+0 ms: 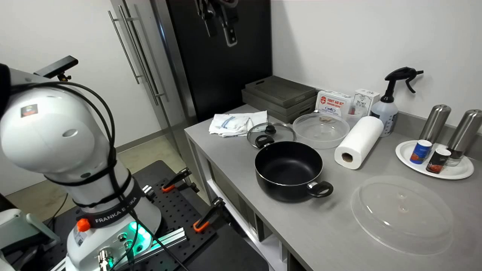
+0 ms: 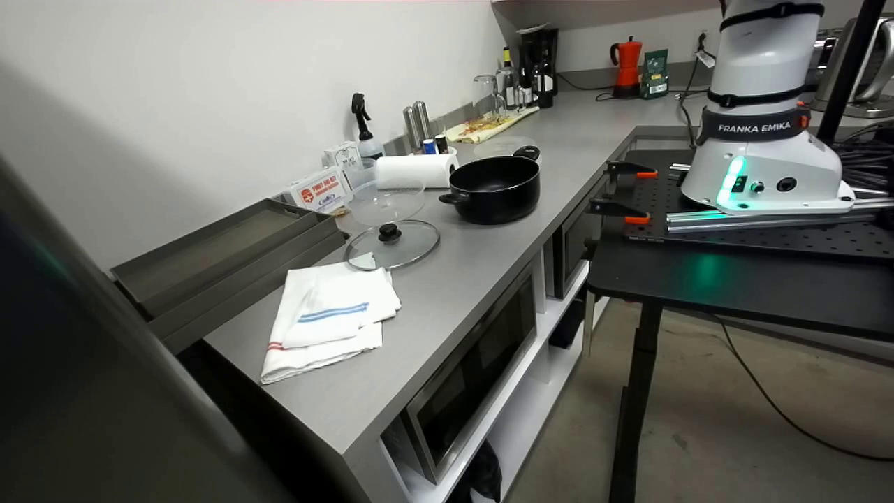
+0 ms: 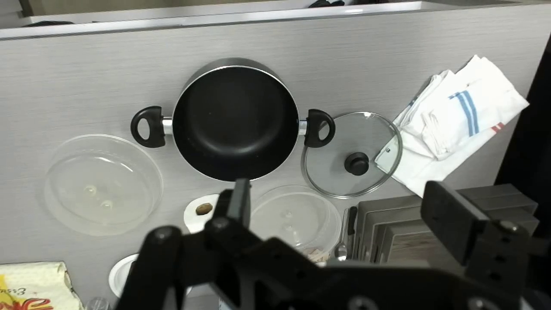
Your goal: Pick up the towel from the countertop, wipe inside the black pot and put the towel back on the table.
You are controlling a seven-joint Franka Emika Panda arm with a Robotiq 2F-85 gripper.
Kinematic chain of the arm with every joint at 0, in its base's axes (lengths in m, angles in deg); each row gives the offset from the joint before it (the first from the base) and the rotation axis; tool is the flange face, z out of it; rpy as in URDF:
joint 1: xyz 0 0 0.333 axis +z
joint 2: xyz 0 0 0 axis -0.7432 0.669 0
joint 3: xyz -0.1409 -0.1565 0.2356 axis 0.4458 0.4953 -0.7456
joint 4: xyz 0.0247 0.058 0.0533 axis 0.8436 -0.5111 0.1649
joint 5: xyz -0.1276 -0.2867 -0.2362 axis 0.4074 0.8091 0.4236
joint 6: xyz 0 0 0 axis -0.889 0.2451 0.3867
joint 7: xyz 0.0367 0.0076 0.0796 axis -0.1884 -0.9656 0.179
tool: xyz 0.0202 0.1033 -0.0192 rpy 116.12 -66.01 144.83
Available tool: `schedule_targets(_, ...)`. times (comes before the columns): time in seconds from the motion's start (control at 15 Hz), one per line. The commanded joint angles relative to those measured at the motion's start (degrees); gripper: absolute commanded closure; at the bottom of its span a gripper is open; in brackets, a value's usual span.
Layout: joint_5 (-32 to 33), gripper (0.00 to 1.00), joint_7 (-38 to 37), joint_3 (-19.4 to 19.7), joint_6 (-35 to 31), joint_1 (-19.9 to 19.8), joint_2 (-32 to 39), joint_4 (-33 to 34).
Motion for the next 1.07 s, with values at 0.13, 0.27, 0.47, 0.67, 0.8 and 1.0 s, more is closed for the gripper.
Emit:
schedule_targets(0.13,0.83,0.0,-3.04,-4.82,-1.24,0.27,7.27,1.33)
schedule_targets(0.27,1.48,0.0,-5.0,-7.5,-1.62,0.76,10.9,1.87)
schedule_targets(0.47,3.3,0.0,-8.81,-11.9,-2.32,1.52,16.78,2.83)
schedule_targets(0.67,6.86,0.0,-13.38,-16.37,-2.32,2.65,23.58,4.78)
schedule_targets(0.8,9.67,0.0,-16.72,-18.84,-1.72,3.69,28.63,6.96)
schedule_targets(1.0,14.14,0.0,-21.56,-21.56,0.14,5.58,36.45,11.27)
